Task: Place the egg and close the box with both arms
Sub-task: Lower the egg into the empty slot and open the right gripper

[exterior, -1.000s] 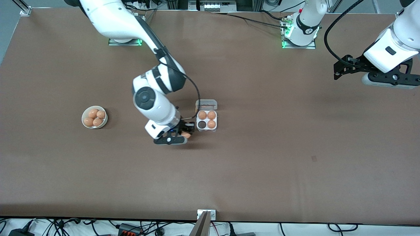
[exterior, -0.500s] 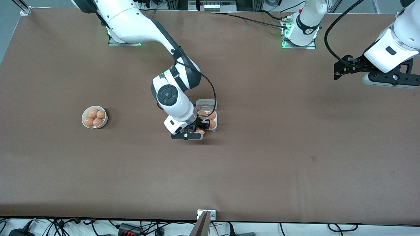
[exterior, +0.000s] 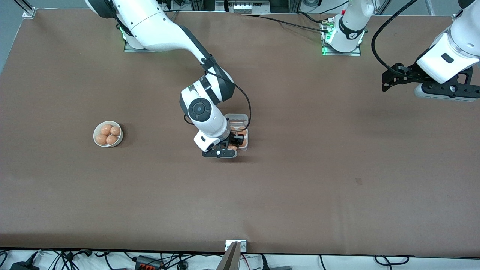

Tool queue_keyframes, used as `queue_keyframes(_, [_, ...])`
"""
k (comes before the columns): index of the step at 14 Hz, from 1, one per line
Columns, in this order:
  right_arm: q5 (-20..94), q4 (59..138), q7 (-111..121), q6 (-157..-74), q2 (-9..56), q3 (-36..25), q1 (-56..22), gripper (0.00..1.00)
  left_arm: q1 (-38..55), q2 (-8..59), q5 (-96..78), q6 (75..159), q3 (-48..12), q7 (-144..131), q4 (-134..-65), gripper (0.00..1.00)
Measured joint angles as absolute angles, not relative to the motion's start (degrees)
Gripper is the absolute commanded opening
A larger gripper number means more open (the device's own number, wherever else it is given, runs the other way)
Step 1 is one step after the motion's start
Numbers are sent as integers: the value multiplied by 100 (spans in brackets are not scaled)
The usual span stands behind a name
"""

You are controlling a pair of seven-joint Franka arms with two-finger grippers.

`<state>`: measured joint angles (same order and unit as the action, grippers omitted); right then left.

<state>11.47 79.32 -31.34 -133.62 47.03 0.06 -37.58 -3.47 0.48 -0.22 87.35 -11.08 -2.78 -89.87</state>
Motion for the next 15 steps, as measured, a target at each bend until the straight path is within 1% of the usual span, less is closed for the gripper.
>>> queue_keyframes(10, [1141, 7934, -3134, -13079, 4704, -27, -3762, 15, -349, 48, -22, 8718, -1070, -278, -8987, 100])
queue_keyframes(11, [1137, 7936, -3134, -13072, 4706, -27, -3762, 17, -349, 48, -22, 8718, -1068, -278, -8987, 100])
queue_keyframes(12, [1135, 7937, -3134, -13065, 4709, -27, -3762, 62, -348, 48, -22, 8718, -1070, -278, -8985, 100])
queue_keyframes(13, [1135, 7938, -3133, -13061, 4711, -27, -3762, 100, -348, 48, -22, 8718, -1072, -278, -8985, 100])
queue_keyframes(15, [1135, 7940, -3136, -13058, 4712, -27, -3762, 100, -348, 48, -22, 8718, -1076, -278, -8985, 100])
